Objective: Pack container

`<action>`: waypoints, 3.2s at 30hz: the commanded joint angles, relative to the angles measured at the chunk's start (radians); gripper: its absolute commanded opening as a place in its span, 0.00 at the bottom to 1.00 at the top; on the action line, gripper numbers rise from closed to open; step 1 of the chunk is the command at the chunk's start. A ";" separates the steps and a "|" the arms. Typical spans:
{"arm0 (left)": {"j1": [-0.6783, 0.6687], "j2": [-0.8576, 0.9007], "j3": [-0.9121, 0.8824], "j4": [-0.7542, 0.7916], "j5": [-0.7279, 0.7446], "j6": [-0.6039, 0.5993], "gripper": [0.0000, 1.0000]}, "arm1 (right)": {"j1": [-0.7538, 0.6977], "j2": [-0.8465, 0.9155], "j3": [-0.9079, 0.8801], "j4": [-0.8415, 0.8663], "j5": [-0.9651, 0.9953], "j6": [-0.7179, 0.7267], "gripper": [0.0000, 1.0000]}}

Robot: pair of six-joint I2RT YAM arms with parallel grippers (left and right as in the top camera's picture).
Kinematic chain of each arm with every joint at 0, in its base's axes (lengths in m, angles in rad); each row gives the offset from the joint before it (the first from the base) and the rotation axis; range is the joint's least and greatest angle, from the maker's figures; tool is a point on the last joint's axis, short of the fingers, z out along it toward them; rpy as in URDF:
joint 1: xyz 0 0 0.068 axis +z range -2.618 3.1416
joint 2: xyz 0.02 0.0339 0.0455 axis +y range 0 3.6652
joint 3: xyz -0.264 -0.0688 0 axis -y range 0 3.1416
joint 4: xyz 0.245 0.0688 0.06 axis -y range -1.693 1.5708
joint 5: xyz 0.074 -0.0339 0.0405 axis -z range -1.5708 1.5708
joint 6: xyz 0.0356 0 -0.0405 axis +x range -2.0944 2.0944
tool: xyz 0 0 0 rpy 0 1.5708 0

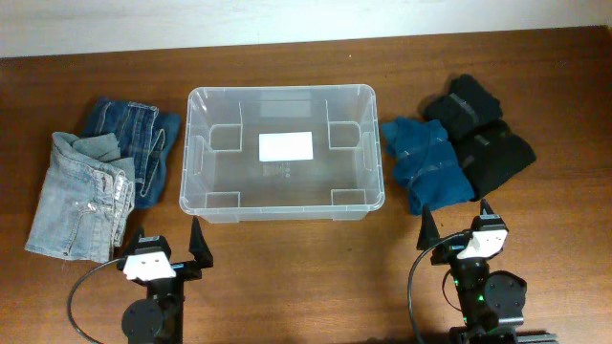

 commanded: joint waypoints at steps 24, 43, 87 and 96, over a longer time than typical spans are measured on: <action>0.002 0.280 0.398 -0.178 0.051 -0.040 0.99 | -0.008 -0.006 -0.008 -0.001 0.013 0.004 0.98; 0.002 1.048 1.001 -0.798 0.162 0.109 0.99 | -0.008 -0.006 -0.008 -0.001 0.013 0.004 0.98; 0.193 1.518 1.001 -0.641 -0.384 -0.124 0.99 | -0.008 -0.006 -0.008 -0.001 0.013 0.004 0.99; 0.178 1.574 1.001 -0.591 -0.325 0.206 0.99 | -0.008 -0.006 -0.008 -0.001 0.013 0.004 0.98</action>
